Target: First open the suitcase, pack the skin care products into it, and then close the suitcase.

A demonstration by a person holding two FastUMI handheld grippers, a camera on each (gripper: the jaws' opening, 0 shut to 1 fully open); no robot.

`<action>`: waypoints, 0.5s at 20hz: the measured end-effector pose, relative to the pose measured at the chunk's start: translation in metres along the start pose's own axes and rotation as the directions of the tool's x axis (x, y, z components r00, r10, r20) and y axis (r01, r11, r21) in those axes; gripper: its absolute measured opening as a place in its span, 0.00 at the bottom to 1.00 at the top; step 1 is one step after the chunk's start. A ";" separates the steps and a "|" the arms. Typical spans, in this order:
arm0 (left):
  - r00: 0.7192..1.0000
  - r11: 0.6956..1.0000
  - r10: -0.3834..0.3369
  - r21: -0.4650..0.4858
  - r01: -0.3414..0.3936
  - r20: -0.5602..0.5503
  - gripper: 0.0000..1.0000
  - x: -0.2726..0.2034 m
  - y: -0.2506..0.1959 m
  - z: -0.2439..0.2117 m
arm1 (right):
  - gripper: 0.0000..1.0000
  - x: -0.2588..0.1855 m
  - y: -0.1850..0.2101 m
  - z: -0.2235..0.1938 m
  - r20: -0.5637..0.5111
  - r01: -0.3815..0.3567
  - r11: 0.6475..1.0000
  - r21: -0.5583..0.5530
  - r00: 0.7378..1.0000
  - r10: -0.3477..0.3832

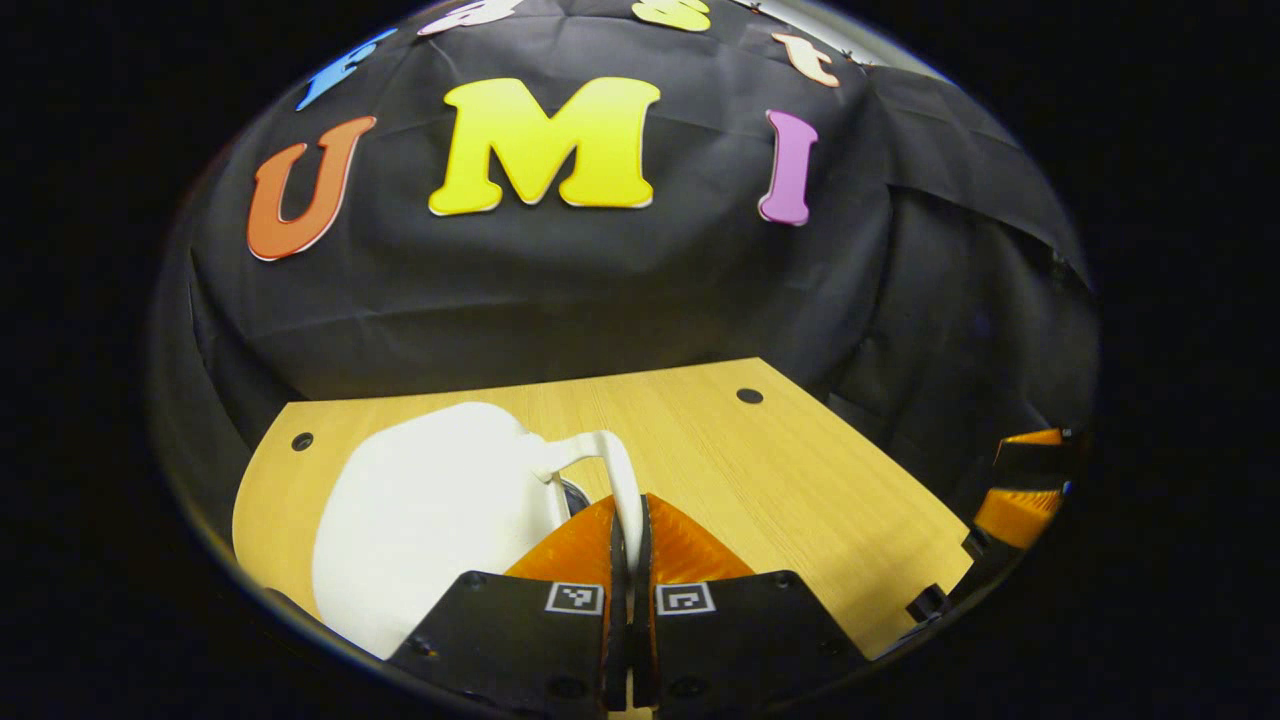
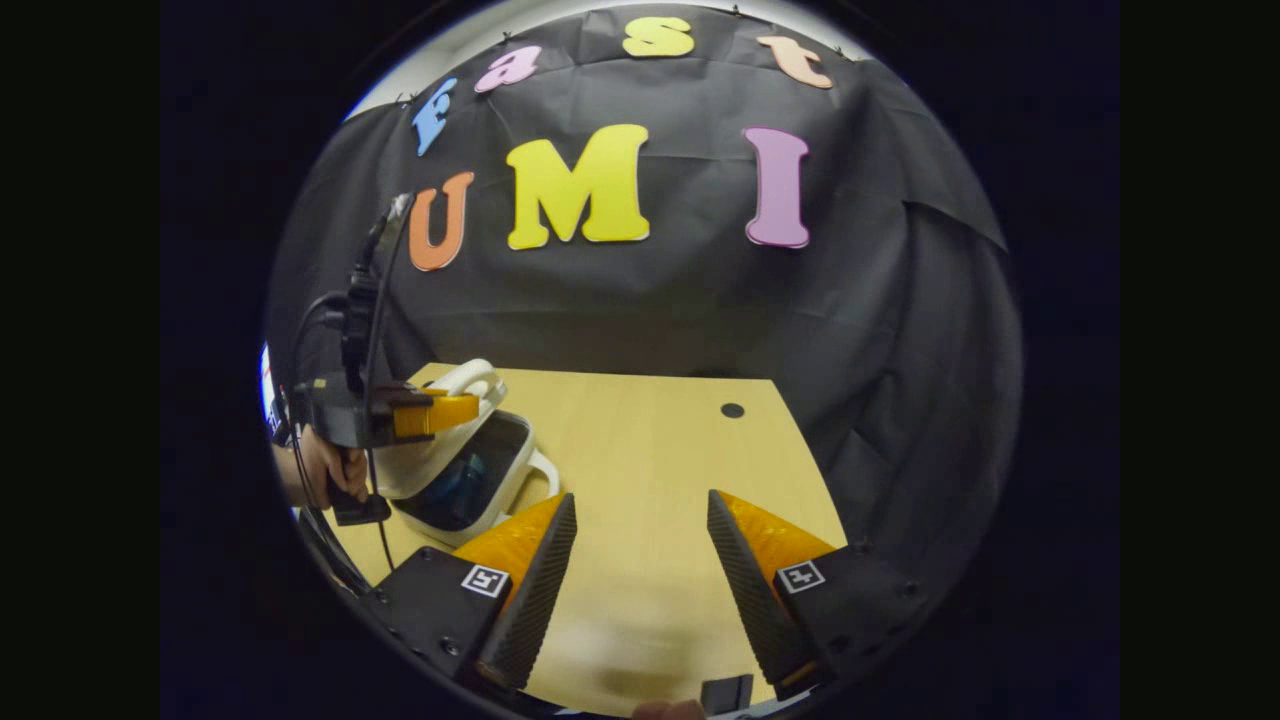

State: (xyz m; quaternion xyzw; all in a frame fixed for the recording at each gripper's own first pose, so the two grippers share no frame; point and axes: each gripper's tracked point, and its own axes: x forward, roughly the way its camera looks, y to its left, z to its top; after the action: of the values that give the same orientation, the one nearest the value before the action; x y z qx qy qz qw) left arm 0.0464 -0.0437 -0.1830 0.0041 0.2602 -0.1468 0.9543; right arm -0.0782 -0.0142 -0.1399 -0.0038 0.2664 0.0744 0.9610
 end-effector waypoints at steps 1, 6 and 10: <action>1.000 1.000 -0.003 0.013 0.003 -0.017 0.05 0.009 -0.007 -0.011 | 0.78 -0.002 -0.008 -0.001 -0.003 0.012 1.000 0.005 1.000 -0.012; 0.994 0.999 0.006 0.047 -0.001 -0.108 0.05 0.042 -0.020 -0.049 | 0.79 0.000 -0.036 0.001 -0.014 0.052 0.999 0.015 0.999 -0.052; 0.988 0.999 0.019 0.039 -0.013 -0.151 0.06 0.051 -0.030 -0.067 | 0.79 0.004 -0.042 0.005 -0.029 0.048 0.999 0.012 0.998 -0.048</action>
State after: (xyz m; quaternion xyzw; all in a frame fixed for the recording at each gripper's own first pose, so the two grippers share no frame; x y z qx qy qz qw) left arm 0.0464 -0.0811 -0.2641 0.0355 0.3290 -0.1435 0.9327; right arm -0.0662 -0.0548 -0.1392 -0.0054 0.2806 0.0497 0.9585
